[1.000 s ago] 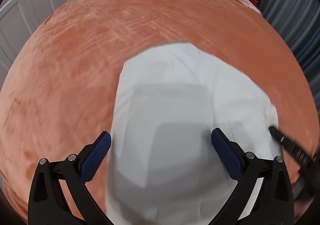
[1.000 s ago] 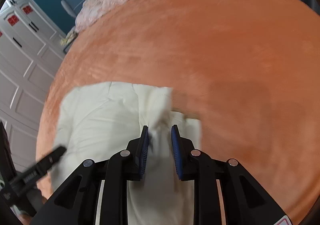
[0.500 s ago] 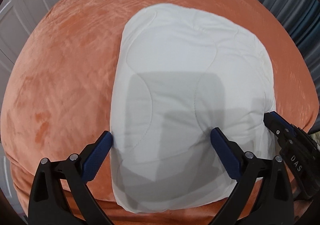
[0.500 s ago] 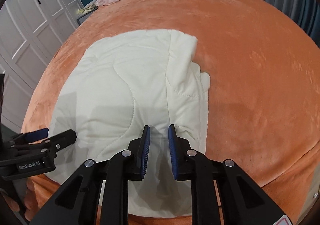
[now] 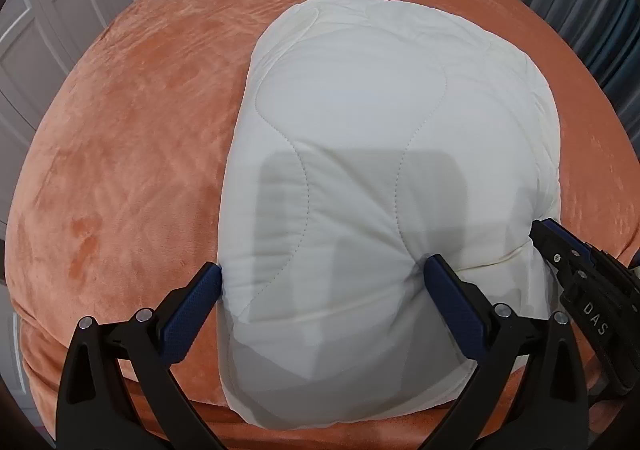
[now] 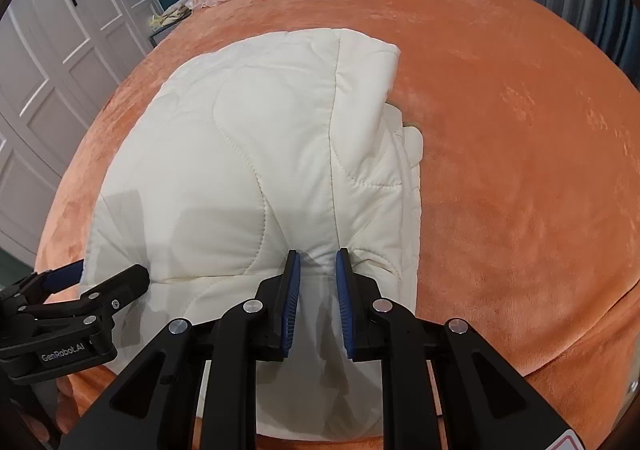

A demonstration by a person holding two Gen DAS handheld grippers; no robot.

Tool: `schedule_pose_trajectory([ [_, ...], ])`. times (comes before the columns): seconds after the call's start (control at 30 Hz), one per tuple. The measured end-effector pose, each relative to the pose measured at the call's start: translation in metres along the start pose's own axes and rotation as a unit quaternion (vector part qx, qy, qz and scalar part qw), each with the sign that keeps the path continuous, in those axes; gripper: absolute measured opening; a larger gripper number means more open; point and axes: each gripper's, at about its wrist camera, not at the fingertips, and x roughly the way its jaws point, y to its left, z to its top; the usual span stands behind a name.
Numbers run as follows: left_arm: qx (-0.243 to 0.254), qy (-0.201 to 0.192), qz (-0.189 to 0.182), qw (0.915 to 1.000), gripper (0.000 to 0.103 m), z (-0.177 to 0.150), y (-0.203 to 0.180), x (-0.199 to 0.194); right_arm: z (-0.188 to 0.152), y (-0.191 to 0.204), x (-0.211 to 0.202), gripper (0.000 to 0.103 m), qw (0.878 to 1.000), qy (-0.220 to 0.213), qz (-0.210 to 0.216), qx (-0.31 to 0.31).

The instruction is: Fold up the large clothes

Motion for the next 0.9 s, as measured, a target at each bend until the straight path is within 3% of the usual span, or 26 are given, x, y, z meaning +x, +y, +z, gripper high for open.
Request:
schedule_pose_trajectory([
  [0.37, -0.006, -0.010, 0.001, 0.9999, 0.098, -0.005, 0.002, 0.004, -0.006, 0.006, 0.004, 0.015, 1.000, -0.010, -0.015, -0.011],
  [0.6, -0.008, -0.020, -0.004, 0.9998, 0.098, -0.008, 0.005, 0.004, -0.009, 0.003, 0.003, 0.016, 1.000, -0.016, -0.002, 0.000],
  [0.73, -0.037, -0.015, -0.057, 0.9976, 0.098, -0.006, 0.024, -0.004, -0.012, -0.015, -0.016, 0.019, 0.997, -0.036, 0.050, 0.047],
  [0.83, -0.080, 0.001, -0.097, 0.9921, 0.098, -0.006, 0.042, -0.008, -0.011, -0.030, -0.028, 0.029, 0.992, -0.040, 0.086, 0.084],
  [0.87, -0.105, 0.004, -0.111, 0.9883, 0.098, -0.005, 0.052, -0.008, -0.010, -0.034, -0.032, 0.039, 0.990, -0.044, 0.092, 0.094],
  [0.9, -0.119, 0.004, -0.116, 0.9860, 0.098, -0.004, 0.059, -0.008, -0.008, -0.036, -0.034, 0.063, 0.990, -0.048, 0.084, 0.100],
])
